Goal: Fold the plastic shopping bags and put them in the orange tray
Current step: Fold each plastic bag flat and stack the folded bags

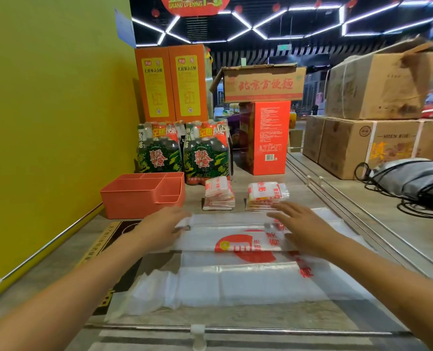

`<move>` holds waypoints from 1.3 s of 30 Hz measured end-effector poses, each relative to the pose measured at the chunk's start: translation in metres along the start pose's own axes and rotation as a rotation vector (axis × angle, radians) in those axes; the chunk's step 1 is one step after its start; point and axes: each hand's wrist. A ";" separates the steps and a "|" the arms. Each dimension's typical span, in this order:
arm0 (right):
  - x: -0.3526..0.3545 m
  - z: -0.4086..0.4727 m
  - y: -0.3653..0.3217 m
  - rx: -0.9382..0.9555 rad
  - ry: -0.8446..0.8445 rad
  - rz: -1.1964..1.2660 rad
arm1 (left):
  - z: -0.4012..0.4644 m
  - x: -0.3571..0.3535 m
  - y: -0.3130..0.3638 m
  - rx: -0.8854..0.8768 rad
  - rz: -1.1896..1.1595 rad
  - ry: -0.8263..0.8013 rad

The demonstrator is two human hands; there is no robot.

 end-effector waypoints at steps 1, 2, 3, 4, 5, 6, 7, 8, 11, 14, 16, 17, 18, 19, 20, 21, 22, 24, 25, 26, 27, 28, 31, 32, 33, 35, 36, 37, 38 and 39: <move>-0.002 0.001 -0.007 0.057 0.018 -0.020 | -0.003 -0.004 0.008 -0.046 -0.012 0.021; -0.002 0.003 -0.016 0.108 0.018 -0.008 | -0.006 -0.008 0.017 -0.093 -0.026 0.014; -0.001 0.004 -0.025 0.143 -0.011 0.028 | -0.009 -0.011 0.029 -0.140 -0.036 -0.018; 0.001 0.006 -0.035 0.167 -0.060 0.085 | -0.011 -0.015 0.041 -0.182 -0.044 -0.066; 0.001 0.007 -0.046 0.186 -0.118 0.158 | -0.012 -0.019 0.053 -0.220 -0.050 -0.112; -0.001 0.008 -0.056 0.204 -0.178 0.233 | -0.012 -0.024 0.064 -0.252 -0.059 -0.154; -0.003 0.008 -0.065 0.219 -0.236 0.299 | -0.012 -0.029 0.072 -0.273 -0.069 -0.199; -0.007 0.008 -0.073 0.223 -0.300 0.341 | -0.011 -0.034 0.078 -0.277 -0.077 -0.255; -0.015 0.006 -0.079 0.140 -0.486 0.342 | -0.010 -0.047 0.080 -0.221 -0.071 -0.416; -0.008 0.000 -0.066 0.024 -0.588 0.329 | -0.008 -0.049 0.074 -0.187 -0.059 -0.458; -0.005 -0.011 -0.050 -0.038 -0.623 0.313 | -0.008 -0.048 0.071 -0.177 -0.050 -0.476; -0.003 -0.018 -0.042 -0.070 -0.630 0.300 | -0.008 -0.048 0.070 -0.173 -0.047 -0.479; -0.004 -0.025 -0.031 -0.108 -0.633 0.297 | -0.008 -0.048 0.069 -0.170 -0.043 -0.479; -0.003 -0.033 -0.021 -0.144 -0.641 0.297 | -0.008 -0.048 0.069 -0.165 -0.042 -0.481; -0.003 -0.041 -0.011 -0.167 -0.653 0.292 | -0.008 -0.048 0.069 -0.161 -0.044 -0.489; -0.003 -0.048 -0.001 -0.175 -0.661 0.284 | -0.007 -0.047 0.069 -0.160 -0.049 -0.500; -0.003 -0.054 0.007 -0.183 -0.676 0.273 | -0.006 -0.046 0.070 -0.159 -0.055 -0.510; -0.002 -0.062 0.019 -0.160 -0.719 0.237 | -0.004 -0.046 0.070 -0.157 -0.064 -0.518; 0.000 -0.065 0.022 -0.138 -0.740 0.210 | -0.003 -0.046 0.069 -0.156 -0.070 -0.517; 0.004 -0.067 0.022 -0.141 -0.755 0.198 | -0.003 -0.046 0.069 -0.157 -0.077 -0.515; 0.010 -0.069 0.020 -0.160 -0.772 0.210 | -0.003 -0.046 0.069 -0.163 -0.085 -0.515; 0.011 -0.068 0.022 -0.208 -0.777 0.239 | -0.003 -0.046 0.069 -0.170 -0.091 -0.514; 0.015 -0.060 0.025 -0.305 -0.773 0.236 | -0.004 -0.045 0.070 -0.166 -0.091 -0.503; 0.020 -0.057 0.021 -0.314 -0.763 0.208 | -0.004 -0.044 0.070 -0.166 -0.086 -0.486; 0.024 -0.054 0.016 -0.311 -0.717 0.157 | -0.002 -0.042 0.069 -0.171 -0.089 -0.449; 0.032 -0.046 0.000 -0.239 -0.529 0.108 | 0.001 -0.036 0.063 -0.222 -0.106 -0.318; 0.032 -0.040 -0.007 -0.204 -0.443 0.171 | 0.003 -0.034 0.060 -0.254 -0.119 -0.264; 0.031 -0.034 -0.015 -0.166 -0.384 0.257 | 0.005 -0.033 0.058 -0.277 -0.133 -0.235; 0.030 -0.027 -0.025 -0.134 -0.372 0.324 | 0.007 -0.032 0.056 -0.292 -0.141 -0.223; 0.031 -0.020 -0.034 -0.096 -0.378 0.365 | 0.009 -0.032 0.056 -0.300 -0.138 -0.215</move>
Point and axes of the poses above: each hand's wrist, its own z-axis towards the middle knuckle, its own x-axis out of the back of the hand, y = z × x, and after that the axes turned 6 degrees about -y, right-handed
